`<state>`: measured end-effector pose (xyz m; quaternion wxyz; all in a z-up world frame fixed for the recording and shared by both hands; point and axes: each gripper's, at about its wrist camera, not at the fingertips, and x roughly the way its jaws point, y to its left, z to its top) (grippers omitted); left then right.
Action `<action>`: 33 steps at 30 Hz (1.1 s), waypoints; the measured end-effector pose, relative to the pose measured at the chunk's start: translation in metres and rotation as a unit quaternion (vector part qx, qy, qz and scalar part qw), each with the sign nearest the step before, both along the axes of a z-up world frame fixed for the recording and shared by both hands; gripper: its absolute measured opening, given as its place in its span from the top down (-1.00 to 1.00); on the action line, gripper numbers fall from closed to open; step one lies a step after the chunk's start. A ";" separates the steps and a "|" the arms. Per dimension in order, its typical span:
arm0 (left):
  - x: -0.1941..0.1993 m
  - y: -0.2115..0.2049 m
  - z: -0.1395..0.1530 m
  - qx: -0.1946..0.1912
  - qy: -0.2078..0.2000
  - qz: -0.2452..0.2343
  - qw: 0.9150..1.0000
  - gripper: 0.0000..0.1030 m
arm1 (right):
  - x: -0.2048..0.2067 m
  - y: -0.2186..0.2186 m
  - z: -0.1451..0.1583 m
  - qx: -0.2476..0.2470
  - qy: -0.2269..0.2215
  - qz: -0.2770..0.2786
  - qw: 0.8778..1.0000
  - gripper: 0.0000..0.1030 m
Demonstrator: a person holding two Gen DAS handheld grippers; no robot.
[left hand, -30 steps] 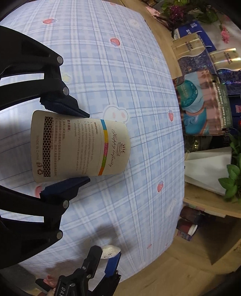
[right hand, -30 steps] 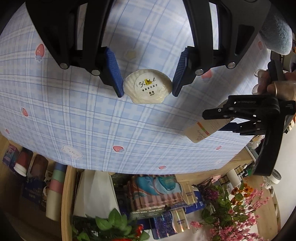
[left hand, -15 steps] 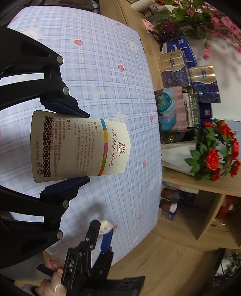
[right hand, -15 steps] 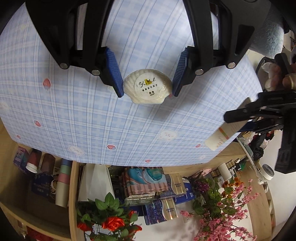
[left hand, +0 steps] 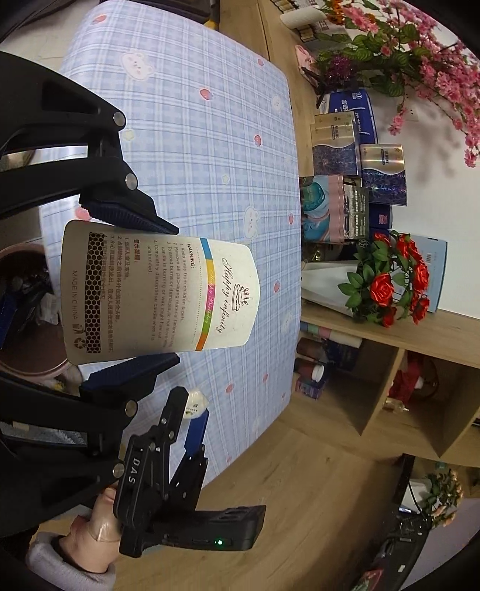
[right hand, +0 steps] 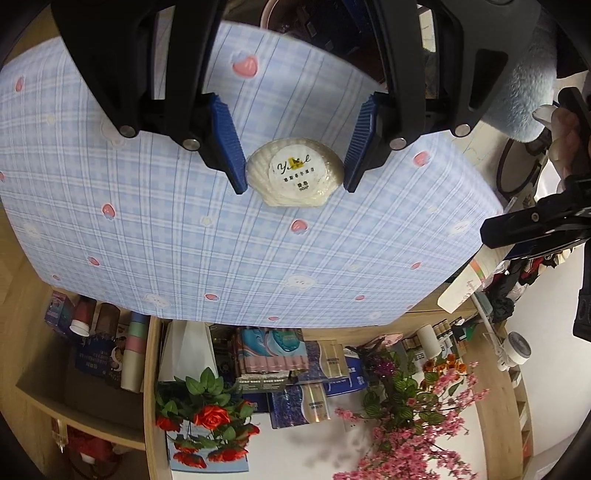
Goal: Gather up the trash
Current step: 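Lift the soap and card and carry both over the brown bin, then open the right tool to drop the soap while the left tool drops the card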
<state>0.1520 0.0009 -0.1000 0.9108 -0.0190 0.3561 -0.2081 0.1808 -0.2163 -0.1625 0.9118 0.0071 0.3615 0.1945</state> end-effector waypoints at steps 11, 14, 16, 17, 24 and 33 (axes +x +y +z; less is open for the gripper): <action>-0.066 0.012 0.008 -0.026 -0.012 0.010 1.000 -0.19 | -0.060 0.009 -0.009 -0.007 0.007 0.010 1.000 -0.06; -0.077 0.016 0.004 -0.030 -0.009 0.013 0.999 -0.20 | -0.073 0.013 -0.018 -0.013 0.016 0.015 1.000 -0.06; -0.082 0.018 0.002 -0.031 -0.007 0.014 0.999 -0.20 | -0.079 0.015 -0.025 -0.014 0.024 0.017 0.999 -0.06; -0.085 0.019 0.001 -0.033 -0.005 0.015 0.999 -0.20 | -0.082 0.016 -0.029 -0.014 0.029 0.017 0.999 -0.06; -0.096 0.024 -0.012 -0.035 0.009 0.018 0.999 -0.20 | -0.096 0.020 -0.052 -0.004 0.062 0.020 0.998 -0.07; -0.100 0.022 -0.021 -0.031 0.019 0.012 0.999 -0.21 | -0.104 0.013 -0.045 0.005 0.037 -0.007 0.999 -0.59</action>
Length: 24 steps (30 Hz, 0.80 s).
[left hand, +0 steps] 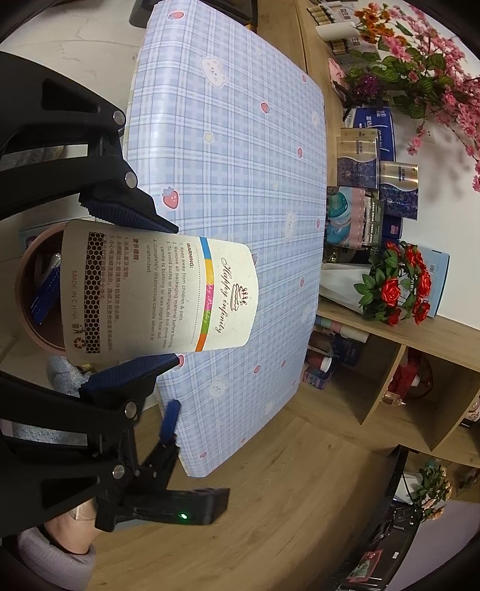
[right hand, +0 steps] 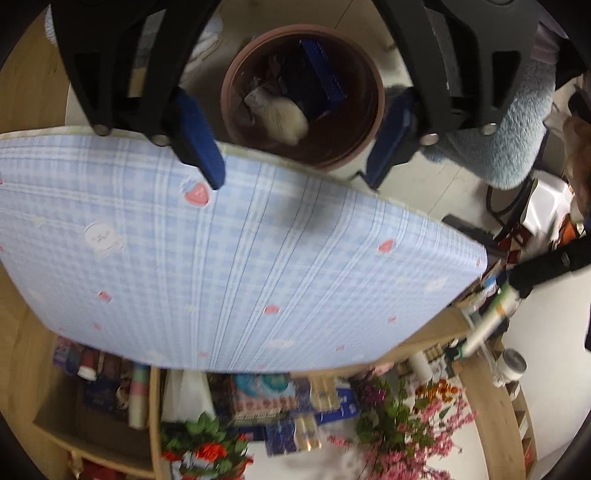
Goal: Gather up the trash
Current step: 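Open the right tool to drop the soap while the left tool drops the card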
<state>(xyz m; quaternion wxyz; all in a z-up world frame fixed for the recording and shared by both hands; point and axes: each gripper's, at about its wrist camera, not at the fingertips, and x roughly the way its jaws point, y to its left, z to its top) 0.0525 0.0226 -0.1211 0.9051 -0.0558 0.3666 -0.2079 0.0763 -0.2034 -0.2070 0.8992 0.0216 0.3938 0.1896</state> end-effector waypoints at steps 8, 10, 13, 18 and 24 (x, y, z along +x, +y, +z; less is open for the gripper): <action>-0.002 -0.012 -0.007 0.000 0.005 -0.014 1.000 -0.21 | 0.002 -0.009 0.026 -0.048 -0.049 -0.013 0.998 -0.85; -0.003 -0.016 -0.010 0.001 0.007 -0.019 1.000 -0.22 | 0.002 -0.012 0.033 -0.054 -0.059 -0.018 0.997 -0.87; -0.003 -0.021 -0.014 0.004 0.011 -0.024 1.000 -0.22 | 0.004 -0.020 0.040 -0.050 -0.064 -0.029 0.996 -0.88; -0.004 -0.026 -0.019 0.010 0.019 -0.031 0.999 -0.24 | 0.004 -0.029 0.047 -0.047 -0.076 -0.049 0.995 -0.88; -0.003 -0.034 -0.028 0.018 0.033 -0.043 0.998 -0.25 | 0.006 -0.033 0.048 -0.045 -0.077 -0.055 0.994 -0.88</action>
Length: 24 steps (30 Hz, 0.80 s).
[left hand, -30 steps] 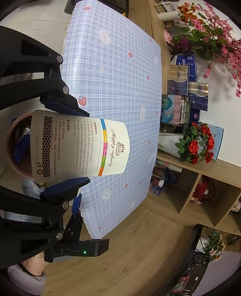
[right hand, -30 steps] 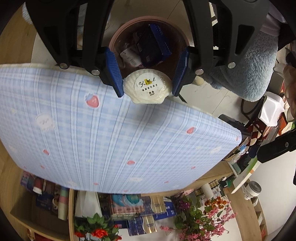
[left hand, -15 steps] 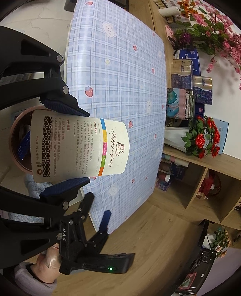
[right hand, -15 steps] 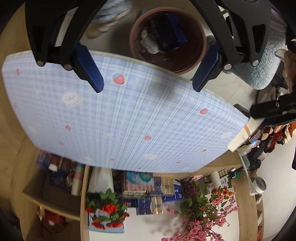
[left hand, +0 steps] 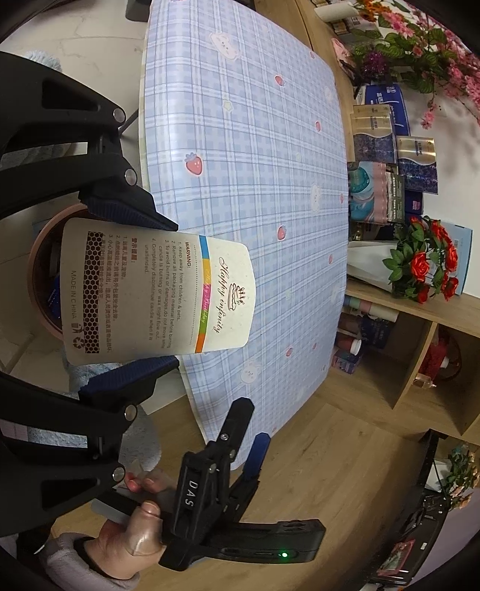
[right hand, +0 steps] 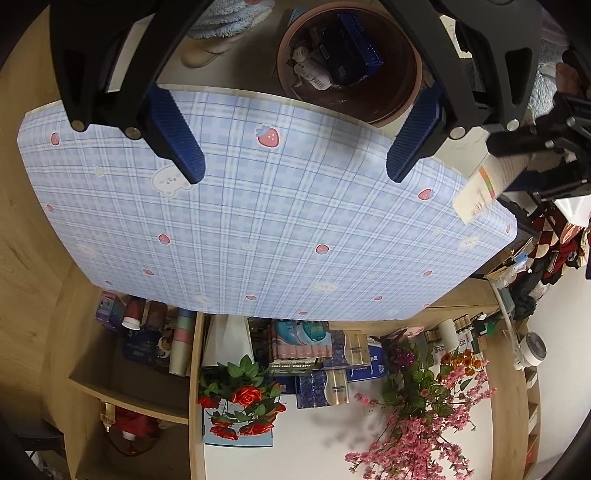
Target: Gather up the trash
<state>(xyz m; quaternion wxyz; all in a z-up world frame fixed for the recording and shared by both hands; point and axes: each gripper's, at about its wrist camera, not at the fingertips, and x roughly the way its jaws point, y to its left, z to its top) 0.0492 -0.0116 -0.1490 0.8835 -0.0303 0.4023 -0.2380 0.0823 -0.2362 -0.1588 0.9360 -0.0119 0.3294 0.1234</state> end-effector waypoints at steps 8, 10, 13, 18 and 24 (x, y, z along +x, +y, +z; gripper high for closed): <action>0.004 -0.011 -0.017 0.003 0.025 -0.016 1.000 -0.26 | -0.002 -0.004 -0.002 0.000 0.002 -0.004 1.000 -0.88; 0.006 -0.013 -0.021 -0.002 0.033 -0.017 0.999 -0.27 | -0.003 -0.006 -0.003 0.002 0.004 -0.007 1.000 -0.88; 0.008 -0.013 -0.028 -0.010 0.045 -0.016 0.999 -0.28 | -0.002 -0.008 -0.004 0.004 0.006 -0.009 1.000 -0.88; 0.012 -0.013 -0.043 -0.016 0.071 -0.017 0.997 -0.34 | -0.001 -0.008 -0.005 0.002 0.008 -0.009 1.000 -0.88; 0.015 -0.001 -0.046 -0.029 0.075 0.006 0.997 -0.48 | -0.001 -0.006 -0.006 0.002 0.010 -0.008 1.000 -0.88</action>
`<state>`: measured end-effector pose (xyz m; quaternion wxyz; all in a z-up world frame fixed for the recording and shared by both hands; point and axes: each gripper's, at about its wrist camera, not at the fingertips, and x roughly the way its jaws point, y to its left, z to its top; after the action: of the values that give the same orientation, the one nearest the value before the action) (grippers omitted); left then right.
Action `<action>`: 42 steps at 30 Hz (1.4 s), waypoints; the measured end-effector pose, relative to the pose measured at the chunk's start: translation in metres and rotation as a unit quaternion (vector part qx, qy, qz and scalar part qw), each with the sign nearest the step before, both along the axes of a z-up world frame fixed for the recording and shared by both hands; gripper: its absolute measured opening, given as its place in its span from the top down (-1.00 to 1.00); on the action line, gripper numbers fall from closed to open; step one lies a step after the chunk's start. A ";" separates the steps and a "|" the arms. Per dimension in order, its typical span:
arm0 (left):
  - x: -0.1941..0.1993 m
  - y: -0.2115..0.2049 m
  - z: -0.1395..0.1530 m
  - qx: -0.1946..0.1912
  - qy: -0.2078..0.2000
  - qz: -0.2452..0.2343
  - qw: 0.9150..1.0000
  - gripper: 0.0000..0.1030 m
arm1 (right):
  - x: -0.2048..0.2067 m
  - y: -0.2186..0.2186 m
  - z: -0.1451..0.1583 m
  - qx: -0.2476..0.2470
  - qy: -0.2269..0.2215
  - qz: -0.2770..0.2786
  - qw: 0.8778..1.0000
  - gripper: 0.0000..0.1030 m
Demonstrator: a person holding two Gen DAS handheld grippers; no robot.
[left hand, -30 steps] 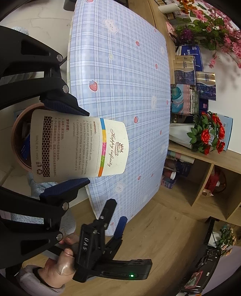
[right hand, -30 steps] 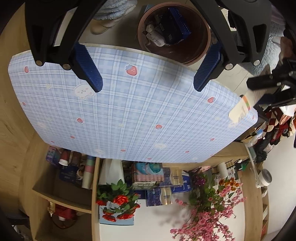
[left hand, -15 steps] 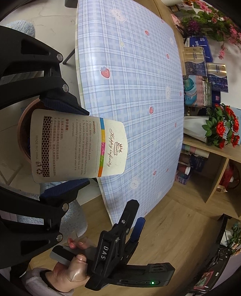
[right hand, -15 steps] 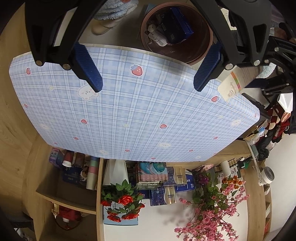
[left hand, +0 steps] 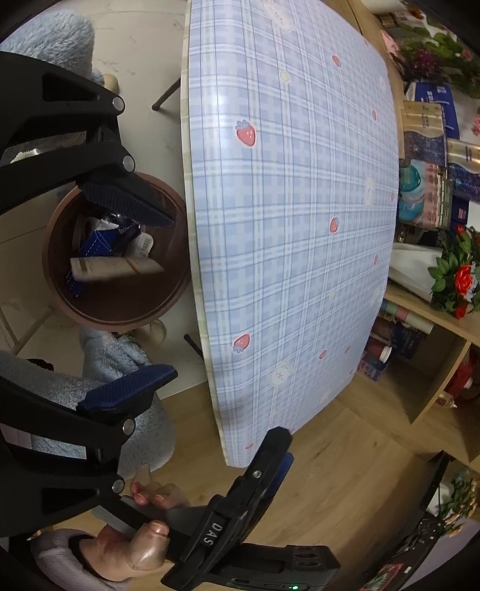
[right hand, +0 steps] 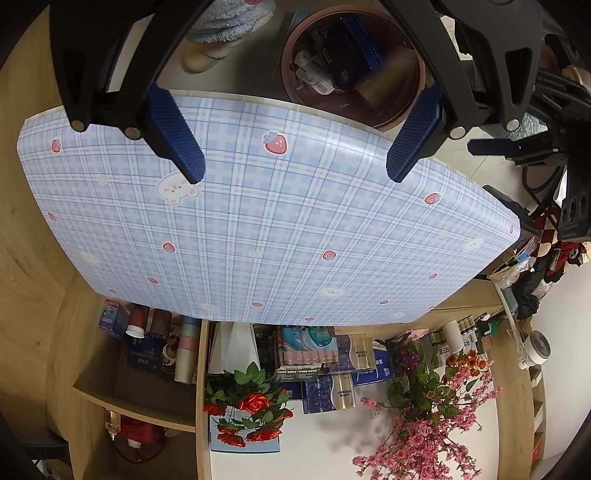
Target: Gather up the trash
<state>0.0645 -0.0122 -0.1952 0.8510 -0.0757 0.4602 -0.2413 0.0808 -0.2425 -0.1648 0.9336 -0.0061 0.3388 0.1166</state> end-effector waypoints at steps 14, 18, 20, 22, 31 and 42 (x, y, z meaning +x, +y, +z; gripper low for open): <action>0.001 0.021 0.044 0.039 -0.086 0.050 0.994 -0.82 | -0.001 0.002 0.009 0.003 -0.004 -0.001 1.000 -0.88; 0.001 0.025 0.074 0.070 -0.132 0.064 0.987 -0.88 | 0.000 0.002 0.024 0.002 -0.007 -0.007 1.000 -0.88; 0.002 0.028 0.093 0.080 -0.159 0.072 0.981 -0.88 | 0.001 0.001 0.035 -0.005 -0.011 -0.011 1.000 -0.88; 0.002 0.030 0.112 0.083 -0.183 0.074 0.977 -0.88 | 0.001 0.000 0.047 -0.009 -0.019 -0.016 1.000 -0.89; -0.002 0.036 0.185 0.105 -0.267 0.081 0.955 -0.88 | -0.008 -0.002 0.106 -0.013 -0.067 -0.020 0.997 -0.89; -0.010 0.028 0.207 0.126 -0.295 0.081 0.944 -0.88 | -0.015 0.003 0.131 -0.017 -0.086 -0.017 0.996 -0.89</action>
<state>0.0543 0.0154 0.0121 0.9679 0.0692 0.2079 -0.1232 0.0655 -0.2390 -0.0342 0.9609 -0.0266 0.2588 0.0943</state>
